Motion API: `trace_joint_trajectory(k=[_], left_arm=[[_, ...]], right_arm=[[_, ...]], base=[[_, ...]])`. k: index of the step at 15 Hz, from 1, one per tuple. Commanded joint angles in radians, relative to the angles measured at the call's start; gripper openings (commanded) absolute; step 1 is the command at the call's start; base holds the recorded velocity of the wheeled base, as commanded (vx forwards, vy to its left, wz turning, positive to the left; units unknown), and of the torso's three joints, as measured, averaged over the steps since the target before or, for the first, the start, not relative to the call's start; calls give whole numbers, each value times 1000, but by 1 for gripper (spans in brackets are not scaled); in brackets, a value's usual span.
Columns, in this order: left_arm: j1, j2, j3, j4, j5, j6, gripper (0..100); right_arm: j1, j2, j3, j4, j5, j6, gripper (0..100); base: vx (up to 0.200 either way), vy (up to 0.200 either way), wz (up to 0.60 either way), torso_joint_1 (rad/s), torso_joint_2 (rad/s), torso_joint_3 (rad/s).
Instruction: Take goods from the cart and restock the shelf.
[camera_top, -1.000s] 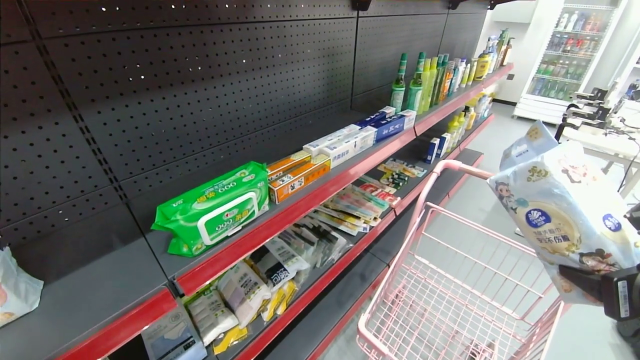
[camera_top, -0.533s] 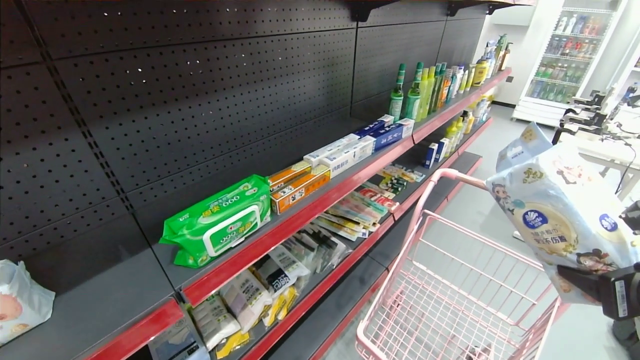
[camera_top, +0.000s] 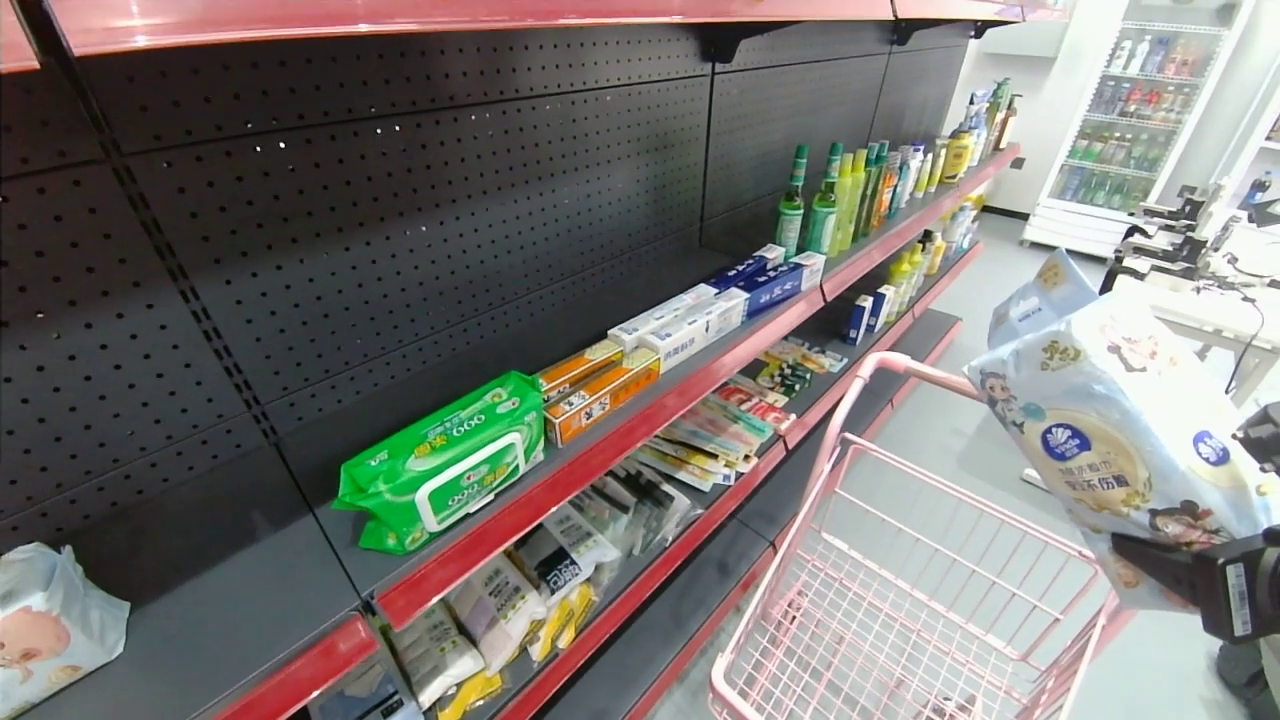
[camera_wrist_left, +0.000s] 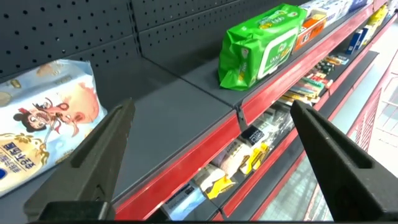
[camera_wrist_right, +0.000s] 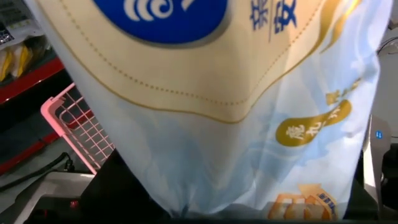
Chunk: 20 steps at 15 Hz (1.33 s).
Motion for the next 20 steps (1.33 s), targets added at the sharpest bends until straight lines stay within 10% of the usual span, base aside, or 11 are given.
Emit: trace_joint_trajectory(k=[1,20], left_arm=[[0,1,0,0,0,0,100],[0,1,2,0,0,0,100]], right_arm=[[0,8,-1,0,-1,-9,0],[-1,-75,-14,-1,-2,-60,0]], base=[[0,0,0,95,-222,-115],[0,0,505,4,-3,0]])
